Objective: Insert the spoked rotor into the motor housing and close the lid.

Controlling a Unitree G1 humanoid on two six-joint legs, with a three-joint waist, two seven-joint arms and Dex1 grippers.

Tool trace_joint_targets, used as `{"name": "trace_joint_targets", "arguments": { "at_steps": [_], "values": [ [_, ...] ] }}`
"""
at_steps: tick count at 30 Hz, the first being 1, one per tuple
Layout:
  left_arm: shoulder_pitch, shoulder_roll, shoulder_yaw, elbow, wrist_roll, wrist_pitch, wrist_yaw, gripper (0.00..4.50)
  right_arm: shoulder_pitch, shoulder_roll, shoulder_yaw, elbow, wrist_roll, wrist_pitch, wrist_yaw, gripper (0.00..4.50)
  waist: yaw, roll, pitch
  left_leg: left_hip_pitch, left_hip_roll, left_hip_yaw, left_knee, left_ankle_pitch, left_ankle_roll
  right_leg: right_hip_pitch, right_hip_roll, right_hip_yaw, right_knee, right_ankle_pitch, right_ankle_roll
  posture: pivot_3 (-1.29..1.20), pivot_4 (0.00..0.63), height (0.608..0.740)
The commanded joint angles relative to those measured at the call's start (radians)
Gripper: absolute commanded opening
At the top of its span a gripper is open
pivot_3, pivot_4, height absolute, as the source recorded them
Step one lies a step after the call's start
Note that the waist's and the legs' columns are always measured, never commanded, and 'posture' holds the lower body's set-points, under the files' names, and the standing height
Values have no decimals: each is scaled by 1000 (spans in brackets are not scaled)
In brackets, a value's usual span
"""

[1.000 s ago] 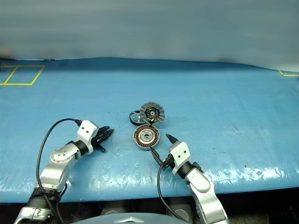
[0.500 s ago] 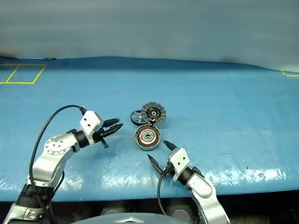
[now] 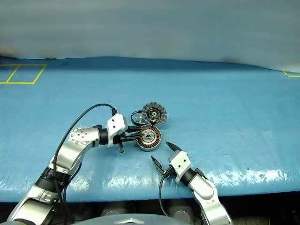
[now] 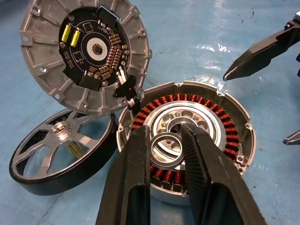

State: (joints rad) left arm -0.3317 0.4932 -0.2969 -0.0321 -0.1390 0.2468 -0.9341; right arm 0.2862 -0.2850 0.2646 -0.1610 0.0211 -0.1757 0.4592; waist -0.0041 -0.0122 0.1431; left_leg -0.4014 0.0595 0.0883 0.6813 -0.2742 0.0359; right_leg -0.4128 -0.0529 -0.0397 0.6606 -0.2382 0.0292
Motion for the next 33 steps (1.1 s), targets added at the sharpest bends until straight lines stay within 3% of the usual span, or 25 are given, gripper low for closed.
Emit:
{"name": "trace_joint_targets", "arguments": {
  "at_steps": [1, 14, 27, 33],
  "values": [
    [-31, -19, -15, 18, 7, -32, -17, 636, -6, -1, -7, -7, -8, -28, -5, 4196, 0, 0, 0, 0, 0, 0, 0, 0, 0, 0, 0, 0, 0, 0, 0, 0, 150, 740],
    [-96, -68, -72, 124, 71, -69, -35, 636, -14, 4, 0, -7, -19, -19, -13, 4196, -1, 0, 0, 0, 0, 0, 0, 0, 0, 0, 1, 1, 0, 0, 0, 0, 150, 740],
    [-90, -58, -74, 122, 75, -58, -69, 636, -19, 7, 5, -2, -26, -12, -22, 4196, -1, 0, 0, 0, 0, 0, 1, 0, 0, 0, 1, 1, 0, 1, 0, 0, 150, 740],
    [-92, -65, -59, 117, 73, -65, -63, 2617, -22, 6, 6, -9, -22, -2, -19, 4196, -1, 0, 0, 0, 0, -1, 1, 0, 0, 0, 1, 1, 0, 1, 0, 0, 150, 740]
  ]
}}
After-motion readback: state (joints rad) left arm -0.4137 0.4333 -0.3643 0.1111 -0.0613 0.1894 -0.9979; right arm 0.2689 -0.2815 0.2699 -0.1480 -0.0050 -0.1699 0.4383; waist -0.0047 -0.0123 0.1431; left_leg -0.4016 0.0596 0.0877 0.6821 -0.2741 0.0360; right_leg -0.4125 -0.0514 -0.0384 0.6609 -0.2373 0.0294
